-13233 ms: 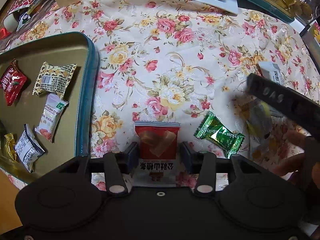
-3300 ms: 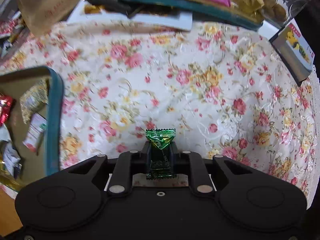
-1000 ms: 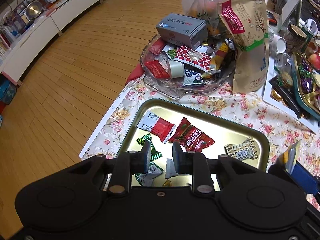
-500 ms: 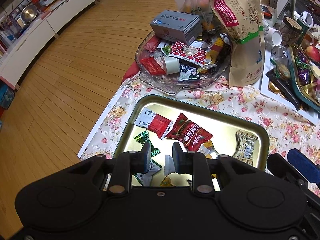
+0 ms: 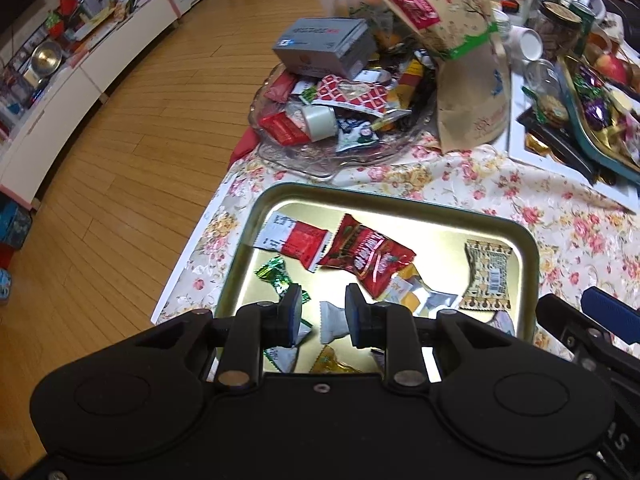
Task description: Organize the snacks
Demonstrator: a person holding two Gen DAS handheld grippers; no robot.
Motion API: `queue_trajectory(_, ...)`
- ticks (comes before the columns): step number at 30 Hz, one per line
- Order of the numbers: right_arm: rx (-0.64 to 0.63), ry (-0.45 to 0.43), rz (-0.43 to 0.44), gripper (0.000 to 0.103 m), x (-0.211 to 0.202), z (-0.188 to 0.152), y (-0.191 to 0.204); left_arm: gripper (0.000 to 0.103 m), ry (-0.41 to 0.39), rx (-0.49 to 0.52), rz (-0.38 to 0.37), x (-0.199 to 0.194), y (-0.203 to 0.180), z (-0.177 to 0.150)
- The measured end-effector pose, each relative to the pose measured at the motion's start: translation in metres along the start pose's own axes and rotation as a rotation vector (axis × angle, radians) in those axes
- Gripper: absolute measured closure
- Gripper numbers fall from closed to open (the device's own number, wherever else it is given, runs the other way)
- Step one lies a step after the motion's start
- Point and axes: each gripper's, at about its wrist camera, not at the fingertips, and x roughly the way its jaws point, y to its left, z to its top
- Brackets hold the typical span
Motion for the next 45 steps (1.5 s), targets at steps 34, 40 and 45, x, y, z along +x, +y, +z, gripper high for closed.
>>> queue_trajectory(34,0.027,0.145,-0.126,0.060,0.016,-0.015,-0.021,0.068,0.008,0.032,-0.007,0.009,-0.016,-0.020)
queue_trajectory(40,0.034,0.144,-0.130,0.060,0.017,-0.014,-0.022,0.068,-0.001,0.043,-0.013,0.008,-0.017,-0.021)
queue_trajectory(45,0.032,0.144,-0.130,0.060,0.017,-0.014,-0.022,0.068,-0.004,0.045,-0.014,0.007,-0.017,-0.021)
